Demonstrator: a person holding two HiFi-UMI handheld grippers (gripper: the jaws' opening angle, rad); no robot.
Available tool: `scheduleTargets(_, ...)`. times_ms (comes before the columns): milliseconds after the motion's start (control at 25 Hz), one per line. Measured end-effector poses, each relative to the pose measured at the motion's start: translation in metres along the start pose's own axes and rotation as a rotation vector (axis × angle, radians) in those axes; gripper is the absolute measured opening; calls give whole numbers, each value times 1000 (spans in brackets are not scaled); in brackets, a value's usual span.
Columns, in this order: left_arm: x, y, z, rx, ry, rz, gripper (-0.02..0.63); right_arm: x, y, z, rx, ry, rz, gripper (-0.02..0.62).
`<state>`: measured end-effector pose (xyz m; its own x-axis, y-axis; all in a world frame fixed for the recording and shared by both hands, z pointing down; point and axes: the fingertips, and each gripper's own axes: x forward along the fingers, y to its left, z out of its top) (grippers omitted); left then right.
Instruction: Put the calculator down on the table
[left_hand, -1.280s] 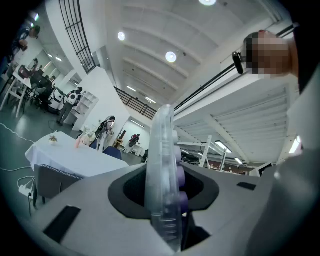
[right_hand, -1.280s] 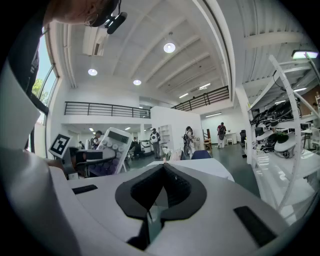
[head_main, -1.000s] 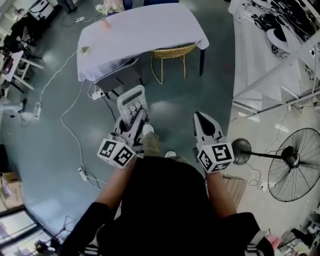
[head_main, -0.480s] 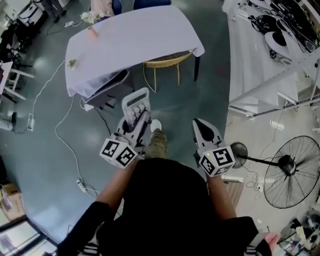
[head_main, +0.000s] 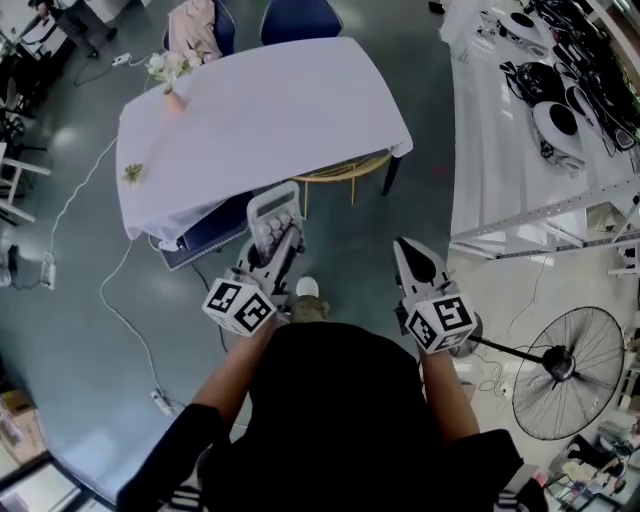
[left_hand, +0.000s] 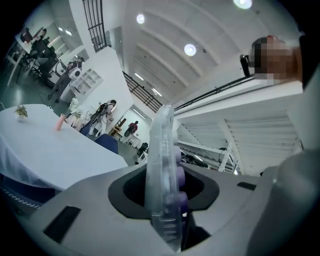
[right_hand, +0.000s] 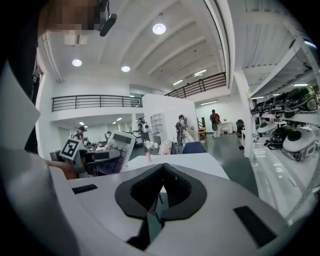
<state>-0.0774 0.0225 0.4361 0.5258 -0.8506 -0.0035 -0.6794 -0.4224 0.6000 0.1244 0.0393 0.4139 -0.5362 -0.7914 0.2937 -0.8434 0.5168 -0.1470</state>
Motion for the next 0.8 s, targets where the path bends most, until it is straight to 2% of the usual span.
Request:
scheduleTargets(200, 34, 55, 12, -107, 10, 27, 126, 66, 0, 35, 39, -34, 42, -3)
scheduleTargets(280, 47, 67, 14, -127, 16, 39, 126, 86, 0, 47, 34, -47, 64, -3)
scheduleTargets(440, 68, 97, 15, -186, 25, 39, 126, 122, 0, 49, 26, -21, 99, -3)
scheduleTargets(640, 102, 150, 19, -217, 46, 110, 127, 162, -14, 55, 27, -4, 151, -3)
scheduleTargets(800, 145, 183, 8, -273, 81, 136, 127, 207, -41, 58, 22, 9, 222, -3)
